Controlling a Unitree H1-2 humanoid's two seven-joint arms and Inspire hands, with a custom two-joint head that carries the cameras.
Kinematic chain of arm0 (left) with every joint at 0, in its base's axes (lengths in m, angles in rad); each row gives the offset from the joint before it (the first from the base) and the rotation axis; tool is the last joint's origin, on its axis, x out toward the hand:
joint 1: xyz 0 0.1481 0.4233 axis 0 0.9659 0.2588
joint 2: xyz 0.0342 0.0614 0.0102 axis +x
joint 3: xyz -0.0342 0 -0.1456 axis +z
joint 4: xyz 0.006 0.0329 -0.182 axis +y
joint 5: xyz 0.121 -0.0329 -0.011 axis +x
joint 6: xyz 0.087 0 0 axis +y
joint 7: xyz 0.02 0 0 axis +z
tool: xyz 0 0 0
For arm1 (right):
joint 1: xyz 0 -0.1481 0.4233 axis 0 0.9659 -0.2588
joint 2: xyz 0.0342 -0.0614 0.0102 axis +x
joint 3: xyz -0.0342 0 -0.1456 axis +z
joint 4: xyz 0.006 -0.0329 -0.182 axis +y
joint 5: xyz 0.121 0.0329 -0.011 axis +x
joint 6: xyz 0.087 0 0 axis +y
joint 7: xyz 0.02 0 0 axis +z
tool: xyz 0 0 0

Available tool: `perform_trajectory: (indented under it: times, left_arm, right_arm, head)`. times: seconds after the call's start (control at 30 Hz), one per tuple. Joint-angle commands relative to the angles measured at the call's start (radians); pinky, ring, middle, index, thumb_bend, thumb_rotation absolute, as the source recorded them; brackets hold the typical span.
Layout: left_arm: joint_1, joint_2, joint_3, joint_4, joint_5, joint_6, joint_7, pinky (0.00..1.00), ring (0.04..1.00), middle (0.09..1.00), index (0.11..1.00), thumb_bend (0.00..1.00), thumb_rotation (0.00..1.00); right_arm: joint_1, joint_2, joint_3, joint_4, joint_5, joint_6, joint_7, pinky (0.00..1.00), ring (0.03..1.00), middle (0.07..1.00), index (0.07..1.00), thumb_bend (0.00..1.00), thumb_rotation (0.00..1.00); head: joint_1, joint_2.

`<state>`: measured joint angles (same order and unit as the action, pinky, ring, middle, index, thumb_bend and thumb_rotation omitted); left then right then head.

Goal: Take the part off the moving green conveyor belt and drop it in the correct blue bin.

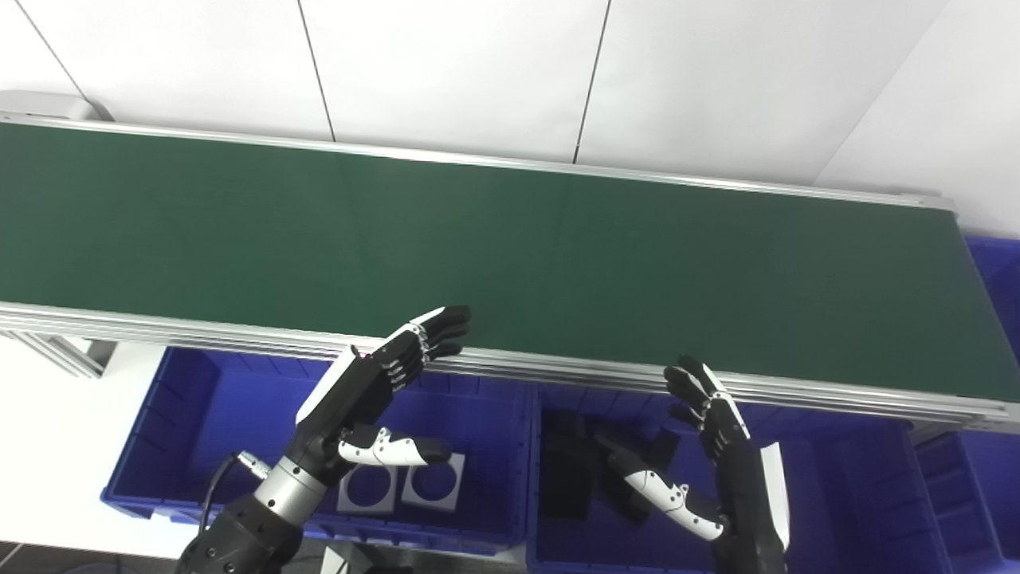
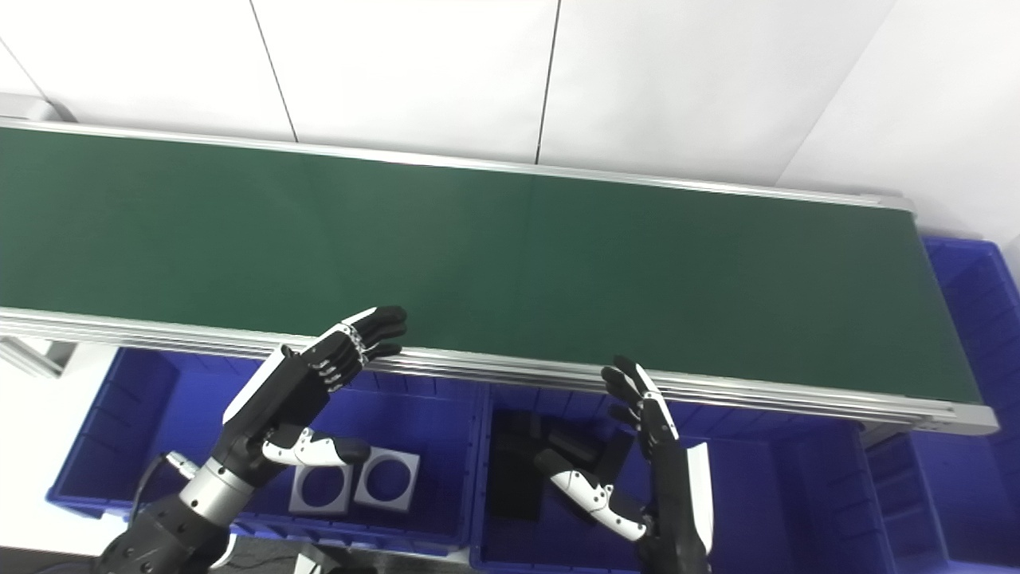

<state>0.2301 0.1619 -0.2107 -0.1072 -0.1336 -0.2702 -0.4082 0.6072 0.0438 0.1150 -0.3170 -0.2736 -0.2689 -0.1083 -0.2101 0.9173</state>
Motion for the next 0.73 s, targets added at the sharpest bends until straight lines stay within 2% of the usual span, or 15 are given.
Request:
perform_trajectory:
  times: [0.0,0.23,0.37,0.67,0.7]
  left_arm:
    - [-0.001,-0.006,0.01,-0.001,-0.024,-0.055,0.012,0.88,0.913,0.916,0.882,0.89,0.44]
    - [0.005,-0.024,0.017,0.039,-0.008,-0.088,0.028,0.87,0.904,0.904,0.871,0.89,0.42]
    - [0.002,-0.025,0.014,0.058,0.006,-0.112,0.025,0.88,0.908,0.908,0.867,0.88,0.41]
    - [-0.004,-0.007,0.006,0.077,0.031,-0.15,0.015,0.86,0.896,0.903,0.854,0.87,0.34]
    - [-0.005,-0.004,0.005,0.082,0.037,-0.157,0.014,0.86,0.895,0.903,0.853,0.87,0.34]
  right_arm:
    - [0.009,0.001,0.004,-0.044,0.003,0.007,0.008,0.76,0.835,0.833,0.879,0.73,0.29]
    - [0.014,0.004,-0.001,-0.057,-0.023,0.037,0.013,0.79,0.839,0.831,0.879,0.77,0.36]
    - [0.014,0.0,0.002,-0.055,-0.021,0.044,0.019,0.82,0.851,0.836,0.883,0.77,0.35]
    - [0.01,-0.003,0.011,-0.033,-0.033,0.025,0.015,0.82,0.848,0.834,0.886,0.79,0.38]
    - [0.011,-0.002,0.012,-0.03,-0.034,0.024,0.013,0.82,0.848,0.834,0.886,0.79,0.38]
  head:
    - [-0.002,-0.001]
    - [-0.015,-0.009]
    - [-0.02,-0.019]
    - [-0.056,-0.053]
    - [-0.061,-0.07]
